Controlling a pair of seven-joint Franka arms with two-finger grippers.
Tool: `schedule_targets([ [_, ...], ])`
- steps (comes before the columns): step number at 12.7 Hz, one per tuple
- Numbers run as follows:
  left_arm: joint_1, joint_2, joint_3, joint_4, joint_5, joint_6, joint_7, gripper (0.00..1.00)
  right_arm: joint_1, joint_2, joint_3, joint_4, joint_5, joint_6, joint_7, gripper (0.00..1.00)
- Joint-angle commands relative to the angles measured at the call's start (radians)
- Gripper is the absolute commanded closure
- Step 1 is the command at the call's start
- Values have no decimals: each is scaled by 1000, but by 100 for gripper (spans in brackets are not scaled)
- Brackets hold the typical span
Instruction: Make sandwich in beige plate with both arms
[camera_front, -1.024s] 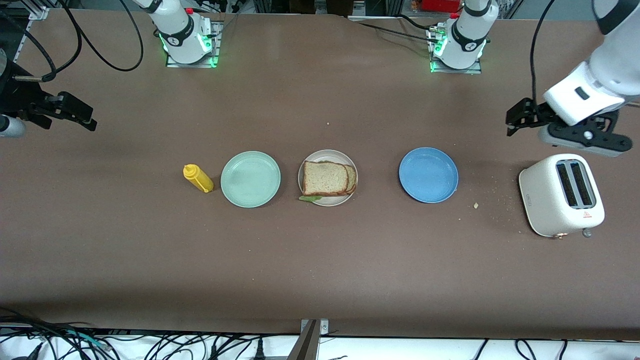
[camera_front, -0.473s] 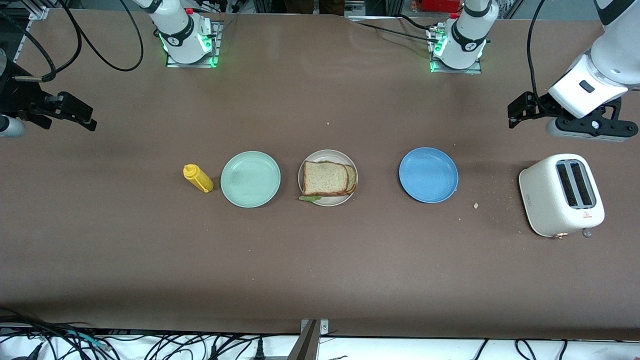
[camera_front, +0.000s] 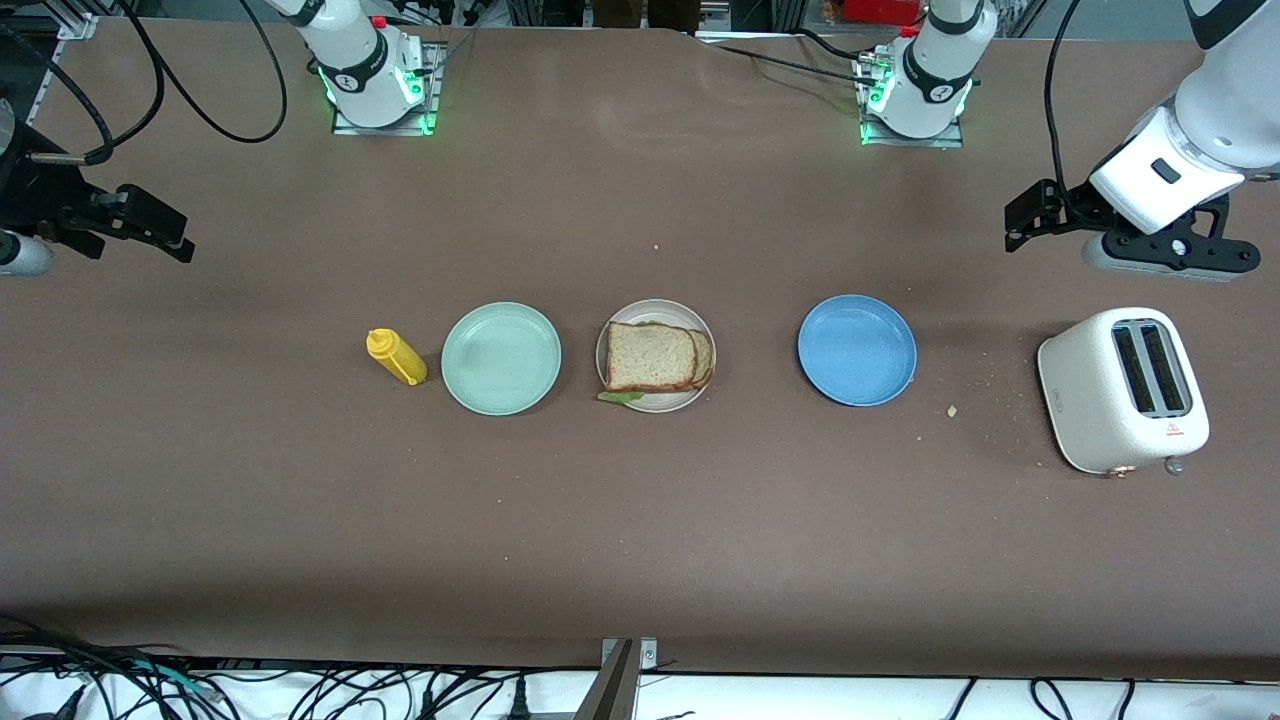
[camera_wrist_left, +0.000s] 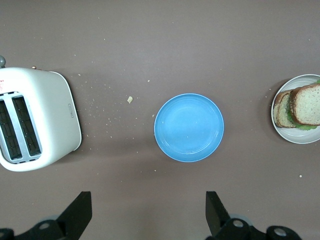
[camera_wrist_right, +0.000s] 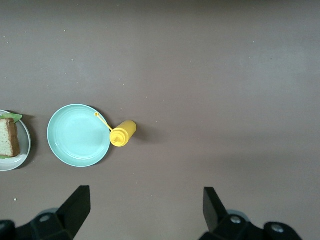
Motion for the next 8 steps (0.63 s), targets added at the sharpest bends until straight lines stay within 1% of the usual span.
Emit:
schedule_targets([
  [1,3,-22,-6,-11,-16,5,-11,0,-8,14,0,21,15,-11,-11,0],
  [2,3,-20,-9,-7,-16,5,-16,0,-8,14,0,21,12,-11,-10,0],
  [3,5,-19,-35,1,-7,5,-19,0,-6,14,0,21,10,-11,-8,0],
  [4,5,-18,-43,3,-4,5,-20,0,-8,14,0,21,15,-12,-10,0],
  [8,8,-18,-41,3,-5,5,-19,0,-6,12,0,21,10,-9,-10,0],
])
